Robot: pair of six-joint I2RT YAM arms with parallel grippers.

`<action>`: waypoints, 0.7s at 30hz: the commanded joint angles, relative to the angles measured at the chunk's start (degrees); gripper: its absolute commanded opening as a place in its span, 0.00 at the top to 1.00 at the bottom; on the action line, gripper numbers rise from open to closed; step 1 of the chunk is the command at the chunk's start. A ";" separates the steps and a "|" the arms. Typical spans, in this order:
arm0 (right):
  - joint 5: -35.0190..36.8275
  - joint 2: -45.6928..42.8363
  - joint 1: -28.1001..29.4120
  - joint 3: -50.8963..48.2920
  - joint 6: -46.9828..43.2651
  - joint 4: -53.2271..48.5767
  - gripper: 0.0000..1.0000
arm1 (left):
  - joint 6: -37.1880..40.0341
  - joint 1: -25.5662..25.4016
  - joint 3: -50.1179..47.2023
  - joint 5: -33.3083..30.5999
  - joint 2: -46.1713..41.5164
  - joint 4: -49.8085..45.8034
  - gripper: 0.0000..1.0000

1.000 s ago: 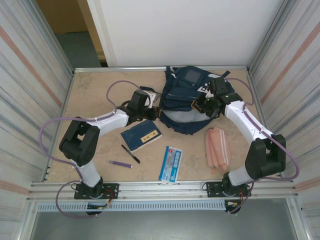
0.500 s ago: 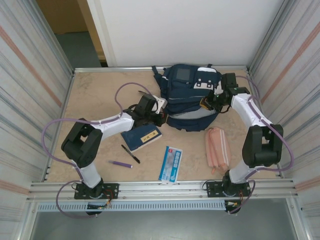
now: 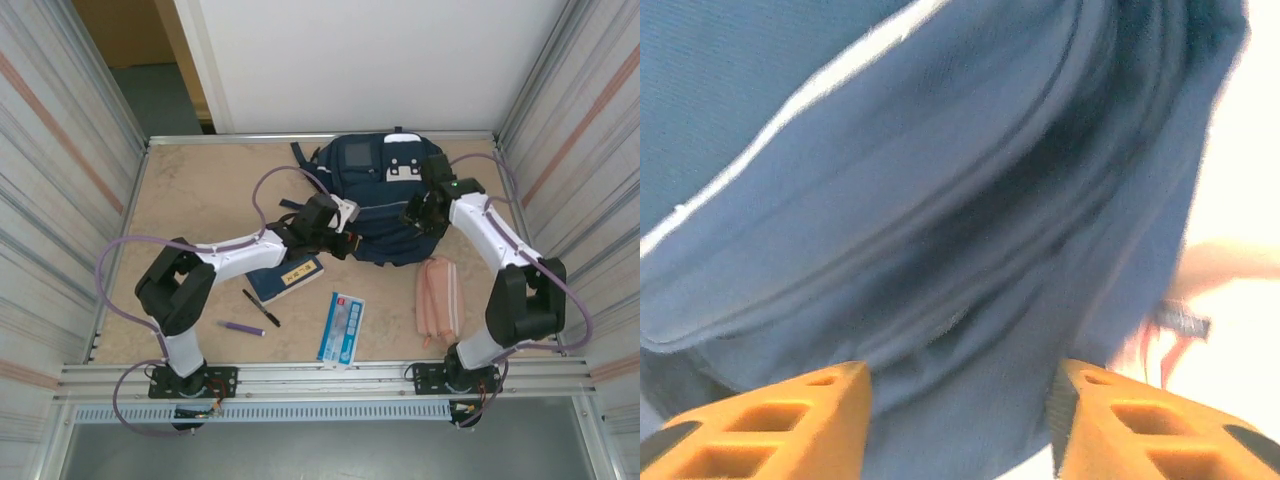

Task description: Pack the student bag

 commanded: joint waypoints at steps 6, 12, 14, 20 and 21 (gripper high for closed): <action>-1.84 -25.99 -3.96 -14.43 17.03 3.22 0.01 | -4.65 -2.12 3.14 5.98 3.54 6.29 1.00; -6.59 -25.61 -1.16 -15.13 31.94 4.94 0.14 | -4.84 -3.17 2.43 6.36 3.72 8.02 1.00; -8.03 -22.45 0.12 -14.58 33.59 6.30 0.17 | -4.78 -3.47 2.52 6.36 3.38 7.64 1.00; -12.38 -10.54 4.08 -13.00 37.09 11.51 0.23 | -3.37 -4.32 2.79 5.71 3.32 7.03 1.00; -12.32 -8.39 4.63 -12.27 36.86 12.08 0.24 | -3.40 -4.31 2.59 5.68 3.42 7.26 1.00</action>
